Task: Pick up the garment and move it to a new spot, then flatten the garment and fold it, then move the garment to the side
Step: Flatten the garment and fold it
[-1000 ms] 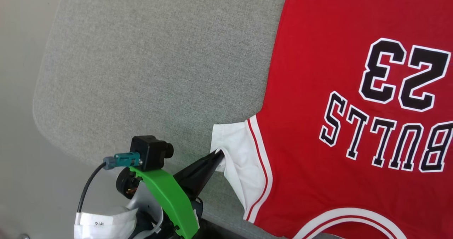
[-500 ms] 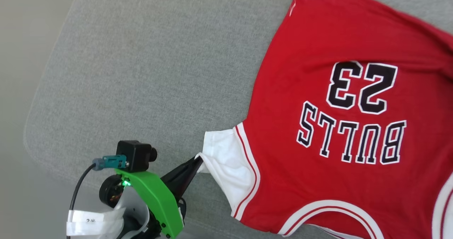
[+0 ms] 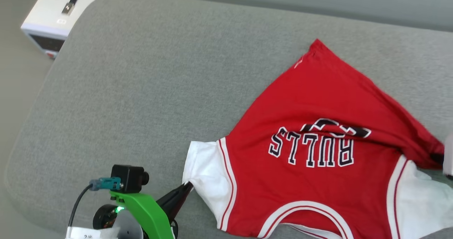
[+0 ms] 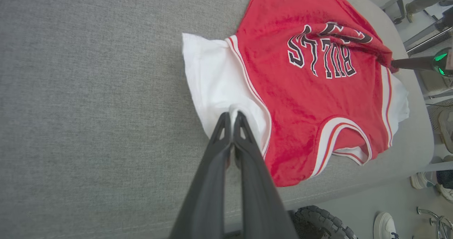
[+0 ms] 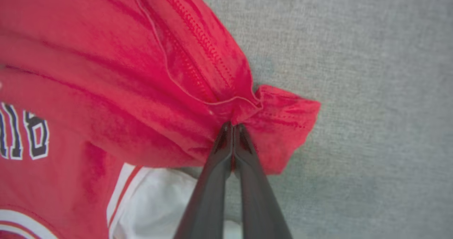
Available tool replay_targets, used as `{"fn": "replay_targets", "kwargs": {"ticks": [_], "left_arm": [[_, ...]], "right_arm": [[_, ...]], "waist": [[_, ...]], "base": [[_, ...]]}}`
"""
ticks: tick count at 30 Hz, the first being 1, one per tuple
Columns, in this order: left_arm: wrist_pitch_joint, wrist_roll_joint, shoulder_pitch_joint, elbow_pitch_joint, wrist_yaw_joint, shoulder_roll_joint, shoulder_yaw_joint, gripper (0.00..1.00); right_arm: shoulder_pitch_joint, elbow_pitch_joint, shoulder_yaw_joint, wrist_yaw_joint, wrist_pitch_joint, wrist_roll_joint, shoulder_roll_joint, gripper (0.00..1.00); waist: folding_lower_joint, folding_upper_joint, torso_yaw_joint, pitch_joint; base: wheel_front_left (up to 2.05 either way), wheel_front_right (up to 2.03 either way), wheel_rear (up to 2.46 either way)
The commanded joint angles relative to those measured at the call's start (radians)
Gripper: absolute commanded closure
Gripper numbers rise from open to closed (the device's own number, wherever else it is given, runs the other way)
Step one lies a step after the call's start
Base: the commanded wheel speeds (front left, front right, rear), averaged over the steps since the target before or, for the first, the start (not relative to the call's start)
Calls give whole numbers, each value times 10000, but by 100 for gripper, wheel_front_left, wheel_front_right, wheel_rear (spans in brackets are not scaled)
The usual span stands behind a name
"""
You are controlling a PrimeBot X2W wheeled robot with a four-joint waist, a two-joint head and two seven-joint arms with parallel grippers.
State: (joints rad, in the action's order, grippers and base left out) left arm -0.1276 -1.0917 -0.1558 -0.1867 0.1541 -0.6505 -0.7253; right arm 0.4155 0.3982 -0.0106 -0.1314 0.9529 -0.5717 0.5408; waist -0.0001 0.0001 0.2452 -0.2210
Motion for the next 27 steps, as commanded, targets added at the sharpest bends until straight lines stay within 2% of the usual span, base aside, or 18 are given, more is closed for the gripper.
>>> {"fn": "replay_targets", "kwargs": {"ticks": [1, 10, 14, 15, 22, 23, 27], "left_arm": [[86, -29, 136, 33, 39, -14, 3, 100], [236, -158, 427, 176, 0, 113, -70, 100], [246, -130, 417, 272, -56, 157, -131, 100], [275, -111, 367, 338, -89, 231, -156, 100], [311, -42, 283, 410, -187, 245, -191, 100], [309, -31, 269, 406, -196, 228, -189, 100], [300, 17, 191, 339, -191, 194, -174, 100]], "right_arm": [[-377, -118, -64, 7, -67, -104, -12, 100], [-2354, -1329, -802, 7, -79, -299, -291, 100], [-3125, -1778, -1015, 7, 125, -32, -400, 100], [-3519, -1932, -1192, 7, 206, 101, -619, 100], [-3714, -2155, -1403, 7, 381, 299, -891, 100], [-3699, -2192, -1406, 7, 518, 304, -897, 0], [-3365, -2762, -1408, 7, 917, 42, -861, 0]], "waist": [[1, -1, -672, 731], [1, -1, -1034, 1139], [1, -1, -1079, 1188], [1, -1, -1089, 1200], [1, -1, -1066, 1103], [1, -1, -1057, 1091], [1, -1, -1005, 974]], "base": [[0, 0, 0], [0, 0, 0], [0, 0, 0], [0, 0, 0], [0, 0, 0], [0, 0, 0], [0, 0, 0]]}}
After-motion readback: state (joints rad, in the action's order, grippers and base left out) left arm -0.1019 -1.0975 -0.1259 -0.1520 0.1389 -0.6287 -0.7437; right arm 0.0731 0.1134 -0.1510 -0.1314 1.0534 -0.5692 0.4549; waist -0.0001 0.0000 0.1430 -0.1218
